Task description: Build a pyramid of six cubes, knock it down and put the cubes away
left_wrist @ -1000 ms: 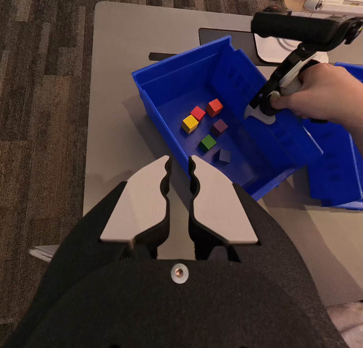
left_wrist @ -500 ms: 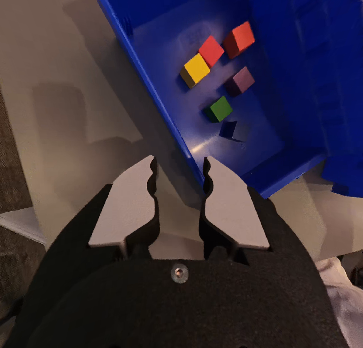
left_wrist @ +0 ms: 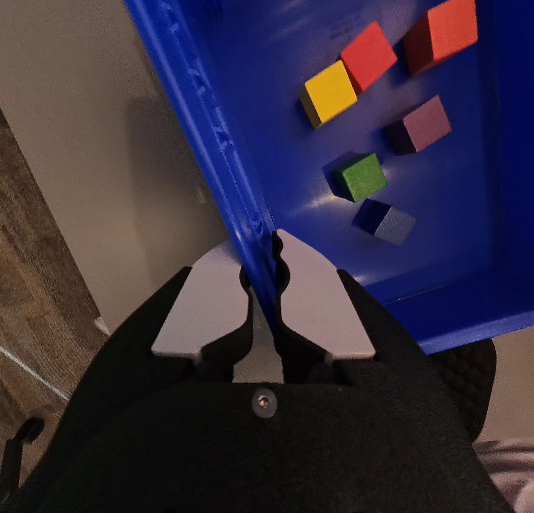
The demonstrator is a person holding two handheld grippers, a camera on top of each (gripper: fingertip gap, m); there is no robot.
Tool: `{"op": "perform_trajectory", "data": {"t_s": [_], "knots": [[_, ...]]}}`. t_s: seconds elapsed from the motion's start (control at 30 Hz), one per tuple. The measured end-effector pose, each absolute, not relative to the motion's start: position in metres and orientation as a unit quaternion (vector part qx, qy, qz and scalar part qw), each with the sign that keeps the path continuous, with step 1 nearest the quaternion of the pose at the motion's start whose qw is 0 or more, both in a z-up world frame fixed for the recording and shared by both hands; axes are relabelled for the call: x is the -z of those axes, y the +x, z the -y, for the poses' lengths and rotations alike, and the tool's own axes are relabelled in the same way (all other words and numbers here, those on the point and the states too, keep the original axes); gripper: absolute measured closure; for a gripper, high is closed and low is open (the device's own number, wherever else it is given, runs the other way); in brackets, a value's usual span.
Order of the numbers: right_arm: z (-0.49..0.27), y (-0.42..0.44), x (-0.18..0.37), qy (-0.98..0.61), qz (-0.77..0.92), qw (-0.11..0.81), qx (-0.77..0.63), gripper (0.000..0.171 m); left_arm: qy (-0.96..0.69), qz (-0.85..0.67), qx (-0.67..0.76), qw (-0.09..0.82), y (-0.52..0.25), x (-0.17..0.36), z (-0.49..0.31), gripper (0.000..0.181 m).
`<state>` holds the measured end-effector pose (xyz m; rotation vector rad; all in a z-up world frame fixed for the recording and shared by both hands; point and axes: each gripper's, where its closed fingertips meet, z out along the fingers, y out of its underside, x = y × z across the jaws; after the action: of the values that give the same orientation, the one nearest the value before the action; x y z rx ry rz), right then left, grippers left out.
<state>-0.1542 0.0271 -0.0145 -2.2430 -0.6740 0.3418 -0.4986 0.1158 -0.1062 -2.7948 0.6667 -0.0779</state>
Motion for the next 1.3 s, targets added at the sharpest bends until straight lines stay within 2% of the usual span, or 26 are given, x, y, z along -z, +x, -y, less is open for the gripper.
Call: {"op": "perform_trajectory", "data": {"t_s": [0.37, 0.6, 0.77, 1.0, 1.2, 1.3], "knots": [[0.001, -0.051, 0.028, -0.895, 0.195, 0.387, -0.108, 0.136, -0.940, -0.298, 0.017, 0.165, -0.521, 0.102, -0.125, 0.173], [0.023, 0.005, 0.040, -0.913, 0.117, 0.387, -0.061, 0.136, -0.942, -0.282, 0.022, 0.179, -0.513, 0.103, -0.135, 0.174], [0.024, 0.021, 0.050, -0.920, 0.067, 0.380, -0.063, 0.130, -0.940, -0.284, 0.033, 0.184, -0.499, 0.103, -0.138, 0.175], [0.021, 0.007, 0.063, -0.933, 0.049, 0.348, -0.074, 0.112, -0.947, -0.267, 0.044, 0.173, -0.493, 0.104, -0.133, 0.176], [0.018, 0.004, 0.090, -0.959, 0.030, 0.275, -0.056, 0.103, -0.947, -0.269, 0.045, 0.166, -0.489, 0.104, -0.127, 0.176], [0.019, 0.002, 0.106, -0.972, 0.029, 0.228, -0.054, 0.108, -0.946, -0.257, 0.082, 0.180, -0.482, 0.099, -0.128, 0.159]]}}
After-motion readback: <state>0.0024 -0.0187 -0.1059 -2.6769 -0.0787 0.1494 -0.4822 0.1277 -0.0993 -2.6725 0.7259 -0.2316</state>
